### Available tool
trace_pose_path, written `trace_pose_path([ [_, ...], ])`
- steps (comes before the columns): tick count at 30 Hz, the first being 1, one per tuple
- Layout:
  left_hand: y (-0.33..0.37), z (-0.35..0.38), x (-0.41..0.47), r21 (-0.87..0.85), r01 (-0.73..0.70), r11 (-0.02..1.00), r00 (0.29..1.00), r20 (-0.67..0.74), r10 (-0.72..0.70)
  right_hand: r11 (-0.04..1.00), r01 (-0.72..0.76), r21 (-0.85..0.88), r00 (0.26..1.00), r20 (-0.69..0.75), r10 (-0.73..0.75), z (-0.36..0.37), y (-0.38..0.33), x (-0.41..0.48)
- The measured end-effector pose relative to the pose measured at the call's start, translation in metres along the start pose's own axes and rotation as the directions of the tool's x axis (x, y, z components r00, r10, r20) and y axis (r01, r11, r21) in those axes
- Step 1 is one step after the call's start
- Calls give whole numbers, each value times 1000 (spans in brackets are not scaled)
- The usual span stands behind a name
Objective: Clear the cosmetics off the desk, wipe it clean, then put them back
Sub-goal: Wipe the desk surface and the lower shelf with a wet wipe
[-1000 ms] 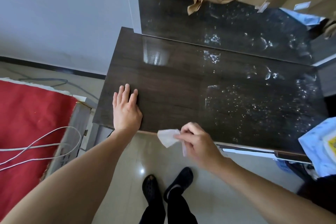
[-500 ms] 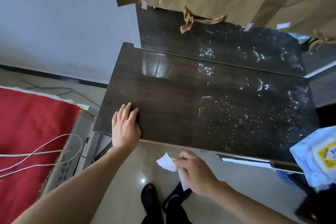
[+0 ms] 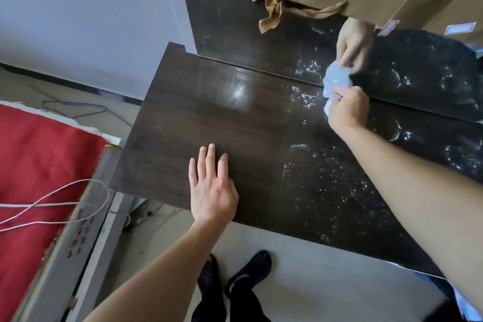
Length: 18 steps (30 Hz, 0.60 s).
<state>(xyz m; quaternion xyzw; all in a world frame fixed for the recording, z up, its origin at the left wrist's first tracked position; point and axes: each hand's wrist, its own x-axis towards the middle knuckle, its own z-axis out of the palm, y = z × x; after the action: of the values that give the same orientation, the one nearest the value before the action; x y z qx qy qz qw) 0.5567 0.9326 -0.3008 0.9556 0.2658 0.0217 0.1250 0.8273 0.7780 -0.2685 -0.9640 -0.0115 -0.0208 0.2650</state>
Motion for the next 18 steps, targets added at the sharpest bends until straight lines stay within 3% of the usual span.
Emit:
trace_pose_path([
  [3, 0, 1, 0, 22, 4, 1000, 1000, -10, -4, 999, 8, 41, 1000, -3, -7, 34, -11, 3],
  [7, 1, 2, 2, 28, 15, 999, 1000, -13, -15, 975, 217, 36, 975, 47, -219, 50, -28, -6],
  [10, 1, 1, 1, 35, 10, 999, 1000, -3, -10, 930, 361, 70, 880, 306, -364, 26, -23, -22],
  [12, 1, 0, 1, 38, 7, 999, 1000, 9, -8, 917, 391, 83, 760, 532, -372, 1, -12, -29],
  [13, 1, 0, 2, 35, 7, 999, 1000, 5, -7, 918, 383, 101, 744, 556, -371, -7, -11, -27],
  [14, 1, 0, 2, 34, 8, 999, 1000, -7, -8, 926, 363, 100, 782, 509, -361, -10, -14, -21],
  [16, 2, 0, 3, 28, 11, 1000, 1000, -26, -10, 924, 380, 44, 892, 247, -379, -3, -27, -3],
  [18, 3, 0, 2, 18, 13, 1000, 999, -33, -12, 885, 462, -52, 885, 89, -457, 18, -37, 7],
])
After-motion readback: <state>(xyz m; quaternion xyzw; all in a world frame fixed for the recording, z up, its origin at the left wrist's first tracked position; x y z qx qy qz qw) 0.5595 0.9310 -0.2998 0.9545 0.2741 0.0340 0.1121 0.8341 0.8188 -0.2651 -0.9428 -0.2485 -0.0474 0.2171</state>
